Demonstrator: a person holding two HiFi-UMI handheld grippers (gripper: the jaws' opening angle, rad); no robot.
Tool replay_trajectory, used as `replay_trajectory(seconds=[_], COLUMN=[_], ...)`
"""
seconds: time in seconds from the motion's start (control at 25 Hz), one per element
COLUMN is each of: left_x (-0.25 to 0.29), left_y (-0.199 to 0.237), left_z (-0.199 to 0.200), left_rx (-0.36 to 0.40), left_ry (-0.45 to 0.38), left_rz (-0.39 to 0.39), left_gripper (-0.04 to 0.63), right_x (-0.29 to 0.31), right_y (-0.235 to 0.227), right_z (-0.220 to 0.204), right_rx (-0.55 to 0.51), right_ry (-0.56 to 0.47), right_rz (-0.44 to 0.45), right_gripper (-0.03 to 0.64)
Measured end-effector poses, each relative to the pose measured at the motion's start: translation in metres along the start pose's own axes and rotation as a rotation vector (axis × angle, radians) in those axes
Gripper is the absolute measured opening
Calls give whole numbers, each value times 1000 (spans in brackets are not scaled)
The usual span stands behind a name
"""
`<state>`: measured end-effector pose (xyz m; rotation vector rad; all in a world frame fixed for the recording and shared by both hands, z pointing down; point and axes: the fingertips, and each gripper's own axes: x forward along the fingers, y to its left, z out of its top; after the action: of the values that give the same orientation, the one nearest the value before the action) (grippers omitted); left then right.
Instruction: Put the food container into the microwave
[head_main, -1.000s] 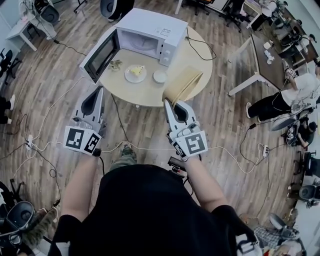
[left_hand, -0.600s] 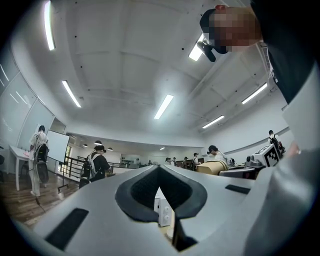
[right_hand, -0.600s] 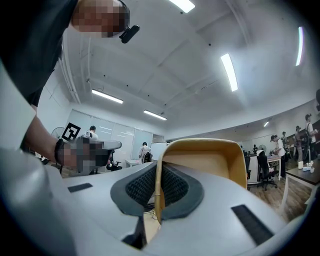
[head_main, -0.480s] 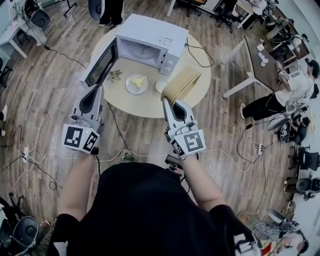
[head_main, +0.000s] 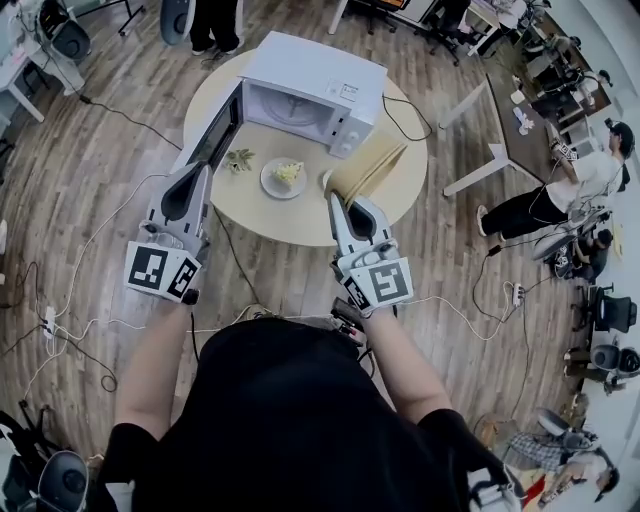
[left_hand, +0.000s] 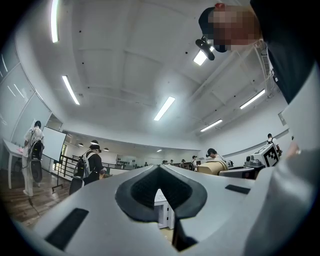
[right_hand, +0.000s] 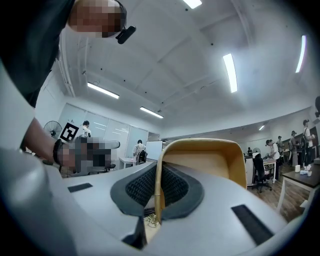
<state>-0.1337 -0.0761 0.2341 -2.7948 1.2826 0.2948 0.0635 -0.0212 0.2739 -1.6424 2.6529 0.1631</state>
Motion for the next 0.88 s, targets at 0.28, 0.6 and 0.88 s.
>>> replay_trajectory(seconds=[0.28,0.6,0.88], left_x=[4,8,20], left_y=[13,14,22], left_z=[-4,-16,-8], left_rx=[-14,-19,4], left_ry=[5,14,4], left_rz=[-23,-17,9], left_gripper=[18,18,18], right_x=[10,24,48], right_y=[-4,-15,-21], right_z=[3,3,3], right_rx=[-19,-28,-19], right_ry=[19,0,-9], right_rz=[-19,-20,25], right_gripper=[25,25,25])
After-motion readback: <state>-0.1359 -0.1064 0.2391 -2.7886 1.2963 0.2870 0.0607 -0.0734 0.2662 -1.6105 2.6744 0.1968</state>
